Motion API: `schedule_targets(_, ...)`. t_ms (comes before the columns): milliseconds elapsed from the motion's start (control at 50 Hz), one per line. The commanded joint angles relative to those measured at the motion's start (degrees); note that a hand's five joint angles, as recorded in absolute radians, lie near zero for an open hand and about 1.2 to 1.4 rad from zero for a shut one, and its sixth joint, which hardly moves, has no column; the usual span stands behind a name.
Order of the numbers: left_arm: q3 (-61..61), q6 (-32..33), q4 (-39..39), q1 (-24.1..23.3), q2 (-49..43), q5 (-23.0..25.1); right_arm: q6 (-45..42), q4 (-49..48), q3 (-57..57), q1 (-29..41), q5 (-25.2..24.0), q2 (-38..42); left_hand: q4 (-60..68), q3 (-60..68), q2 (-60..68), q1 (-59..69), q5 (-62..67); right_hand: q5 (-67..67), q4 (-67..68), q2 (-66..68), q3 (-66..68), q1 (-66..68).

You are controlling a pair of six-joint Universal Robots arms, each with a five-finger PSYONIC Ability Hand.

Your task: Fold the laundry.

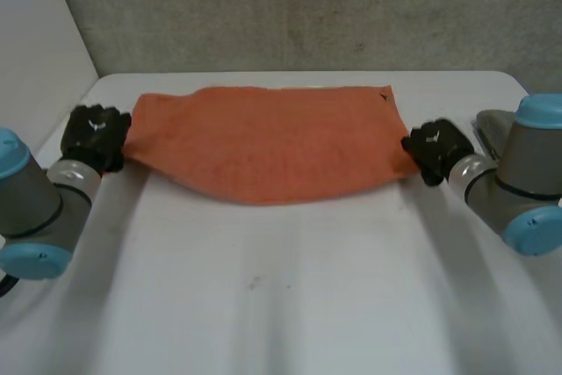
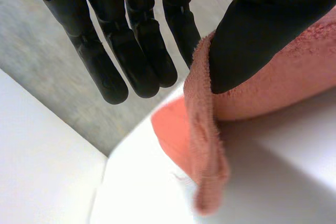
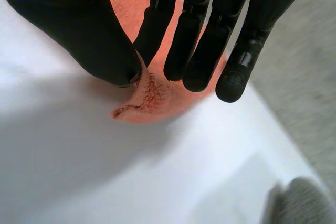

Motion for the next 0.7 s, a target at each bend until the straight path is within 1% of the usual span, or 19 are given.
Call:
schedule_targets(20,-3.8,6.8,-3.4,0.5,2.2,0.0,-1.6,10.1,-1.0,-0.9,-0.2,-0.2,11.1,11.7,11.5,14.7,14.5,13.2,11.9,13.1,12.3,23.7)
schedule_targets(140,-5.9,6.6,-7.4,1.9,7.3,-0.1,-0.9,16.4,-0.6,-2.5,-0.7,-4.1,11.1,11.7,11.5,14.7,14.5,13.2,11.9,13.1,12.3,23.7)
schedule_targets(260,-8.3,6.5,-12.4,1.6,12.9,-0.1,0.6,20.9,0.4,-4.6,-0.1,-5.7,11.1,11.7,11.5,14.7,14.5,13.2,11.9,13.1,12.3,23.7)
schedule_targets(400,-11.4,6.9,-20.6,1.8,17.8,-0.1,-0.8,27.5,3.8,-8.0,-1.9,-10.8,11.1,11.7,11.5,14.7,14.5,13.2,11.9,13.1,12.3,23.7)
schedule_targets(480,-12.6,8.0,-28.1,2.3,19.2,-0.3,-5.2,33.6,6.7,-8.6,-2.6,-13.2,11.1,11.7,11.5,14.7,14.5,13.2,11.9,13.1,12.3,23.7)
schedule_targets(500,-13.3,8.7,-32.4,3.0,19.7,-0.3,-7.9,36.5,8.3,-8.9,-2.7,-13.4,11.1,11.7,11.5,14.7,14.5,13.2,11.9,13.1,12.3,23.7)
schedule_targets(560,-15.1,10.2,-38.9,4.2,20.8,-0.4,-12.4,40.1,11.0,-9.9,-2.7,-14.0,11.1,11.7,11.5,14.7,14.5,13.2,11.9,13.1,12.3,23.7)
schedule_targets(580,-16.7,11.5,-42.3,5.2,22.0,-0.2,-15.3,42.1,13.3,-11.0,-2.7,-16.0,11.1,11.7,11.5,14.7,14.5,13.2,11.9,13.1,12.3,23.7)
schedule_targets(640,-19.5,15.1,-45.9,7.0,24.1,0.0,-19.6,44.7,17.1,-13.3,-2.5,-20.7,11.1,11.7,11.5,14.7,14.5,13.2,11.9,13.1,12.3,23.7)
schedule_targets(660,-21.6,18.5,-47.7,7.7,25.9,0.0,-22.7,46.3,19.5,-14.8,-2.3,-23.4,11.1,11.7,11.5,14.7,14.5,13.2,11.9,13.1,12.3,23.7)
schedule_targets(700,-23.7,22.2,-49.8,8.2,27.9,0.0,-26.0,48.1,21.9,-16.2,-2.3,-25.9,11.1,11.7,11.5,14.7,14.5,13.2,11.9,13.1,12.3,23.7)
